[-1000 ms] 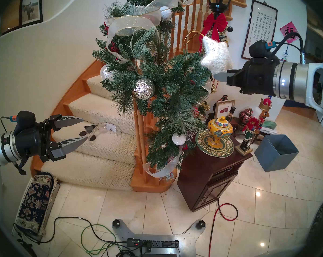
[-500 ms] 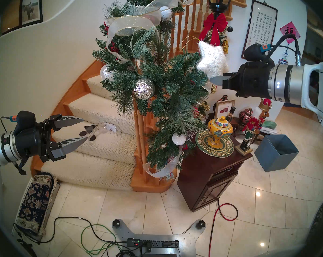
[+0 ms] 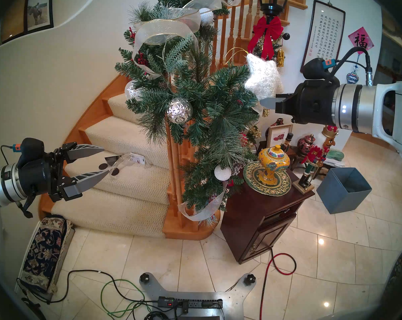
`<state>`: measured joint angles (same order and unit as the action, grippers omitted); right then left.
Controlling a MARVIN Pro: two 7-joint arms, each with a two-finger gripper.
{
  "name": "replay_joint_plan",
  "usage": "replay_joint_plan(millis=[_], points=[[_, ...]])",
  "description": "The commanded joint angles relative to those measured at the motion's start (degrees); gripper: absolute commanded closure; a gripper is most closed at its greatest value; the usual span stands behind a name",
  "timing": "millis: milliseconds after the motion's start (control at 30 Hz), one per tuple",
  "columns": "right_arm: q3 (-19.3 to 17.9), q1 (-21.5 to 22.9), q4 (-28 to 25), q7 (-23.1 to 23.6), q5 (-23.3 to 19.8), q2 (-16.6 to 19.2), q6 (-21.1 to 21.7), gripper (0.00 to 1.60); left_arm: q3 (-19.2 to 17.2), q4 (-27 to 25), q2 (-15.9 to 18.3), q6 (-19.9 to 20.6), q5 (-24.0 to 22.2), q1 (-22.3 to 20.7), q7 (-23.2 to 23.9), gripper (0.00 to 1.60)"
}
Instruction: Hang the ornament onto the Christmas-tree-style decoration
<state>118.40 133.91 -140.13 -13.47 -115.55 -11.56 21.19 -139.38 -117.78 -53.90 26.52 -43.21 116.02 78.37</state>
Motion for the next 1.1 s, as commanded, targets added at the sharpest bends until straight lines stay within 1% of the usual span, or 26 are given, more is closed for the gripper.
replay_joint_plan(millis=[0,233,867,1067], points=[[0.8,0.7,0.1,0.9,0.1,-1.6,-1.8,1.6,-0.1,-0.1,-0.1,0.0,-0.1,0.0,0.0,0.0],[3.0,1.6,0.1,2.6,-0.4,-4.2,-3.7,1.6,-0.1,-0.1,-0.1,0.0,-0.1,0.0,0.0,0.0],[6.3,3.0,0.1,4.9,-0.6,-7.2,-6.2,1.6,-0.1,-0.1,-0.1,0.0,-0.1,0.0,0.0,0.0],[6.8,3.2,0.1,5.3,-0.5,-7.5,-6.6,1.6,-0.1,-0.1,-0.1,0.0,-0.1,0.0,0.0,0.0]])
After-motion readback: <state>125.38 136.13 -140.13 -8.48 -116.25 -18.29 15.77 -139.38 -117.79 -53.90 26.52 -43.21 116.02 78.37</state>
